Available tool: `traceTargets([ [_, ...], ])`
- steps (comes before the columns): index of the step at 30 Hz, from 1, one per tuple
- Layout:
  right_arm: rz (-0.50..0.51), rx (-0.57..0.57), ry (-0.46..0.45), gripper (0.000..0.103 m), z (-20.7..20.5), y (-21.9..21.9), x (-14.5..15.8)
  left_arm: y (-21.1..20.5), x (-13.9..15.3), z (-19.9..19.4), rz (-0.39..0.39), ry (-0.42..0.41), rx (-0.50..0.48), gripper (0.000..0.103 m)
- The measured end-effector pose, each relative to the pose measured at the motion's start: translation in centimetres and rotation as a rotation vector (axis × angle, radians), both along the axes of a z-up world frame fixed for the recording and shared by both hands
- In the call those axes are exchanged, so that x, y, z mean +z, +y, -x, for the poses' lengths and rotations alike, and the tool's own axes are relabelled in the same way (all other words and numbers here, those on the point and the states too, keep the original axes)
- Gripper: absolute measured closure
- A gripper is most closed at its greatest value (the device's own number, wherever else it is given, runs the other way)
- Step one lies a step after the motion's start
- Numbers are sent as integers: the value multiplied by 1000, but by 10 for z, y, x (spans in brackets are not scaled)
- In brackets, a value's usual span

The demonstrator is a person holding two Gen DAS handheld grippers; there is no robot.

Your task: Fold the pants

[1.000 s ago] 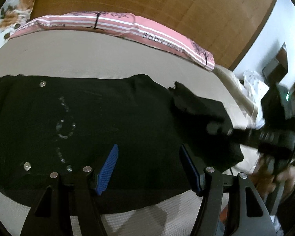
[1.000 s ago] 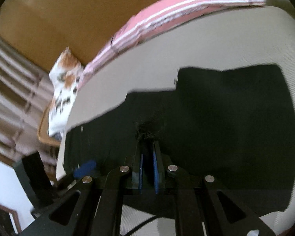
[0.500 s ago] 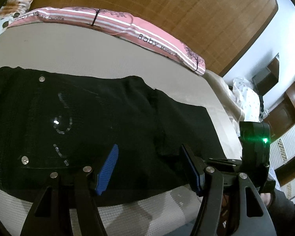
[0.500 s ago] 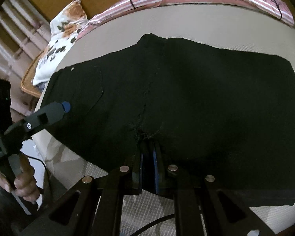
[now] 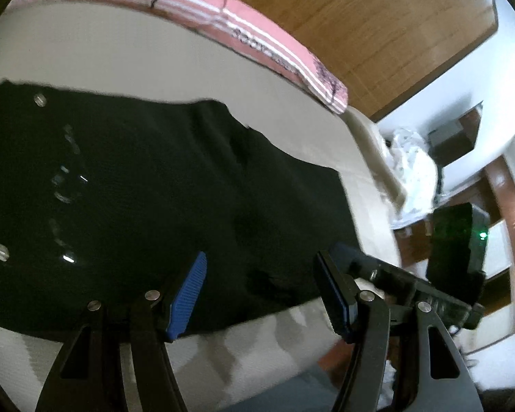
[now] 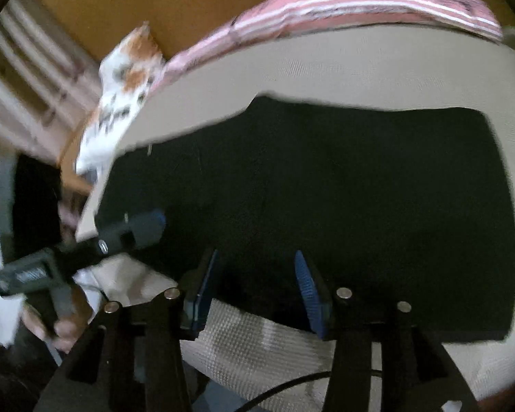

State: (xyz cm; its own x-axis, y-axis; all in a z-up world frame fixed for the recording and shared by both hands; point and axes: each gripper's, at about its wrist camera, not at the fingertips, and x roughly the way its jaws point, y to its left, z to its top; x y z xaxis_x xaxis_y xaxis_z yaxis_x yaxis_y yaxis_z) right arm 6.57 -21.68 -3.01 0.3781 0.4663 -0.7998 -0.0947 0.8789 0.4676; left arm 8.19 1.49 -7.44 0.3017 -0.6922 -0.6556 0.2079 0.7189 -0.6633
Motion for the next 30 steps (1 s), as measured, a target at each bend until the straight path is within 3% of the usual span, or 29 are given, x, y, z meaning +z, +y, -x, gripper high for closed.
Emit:
traceTargets([
  [6,-90,-259,-16,53,5,-53,10,-23,-13,-12,64,176,-38,39],
  [8,-111,-314,-16,52,4,-62,8,-28,-17,-14,62,198,-42,41],
  [15,-72,-326,2,52,2,-69,-2,-41,-41,-22,13,344,-43,54],
  [21,-64,-328,15,52,0,-72,-9,-49,-45,-20,-6,358,-48,56],
  [23,-55,-332,10,52,0,-73,-8,-53,-47,-21,-22,362,-50,75],
  [26,-50,-330,14,52,-2,-73,-10,-54,-50,-21,-17,373,-40,90],
  [30,-50,-348,33,52,-1,-77,-13,-54,-43,-15,-52,326,-31,95],
])
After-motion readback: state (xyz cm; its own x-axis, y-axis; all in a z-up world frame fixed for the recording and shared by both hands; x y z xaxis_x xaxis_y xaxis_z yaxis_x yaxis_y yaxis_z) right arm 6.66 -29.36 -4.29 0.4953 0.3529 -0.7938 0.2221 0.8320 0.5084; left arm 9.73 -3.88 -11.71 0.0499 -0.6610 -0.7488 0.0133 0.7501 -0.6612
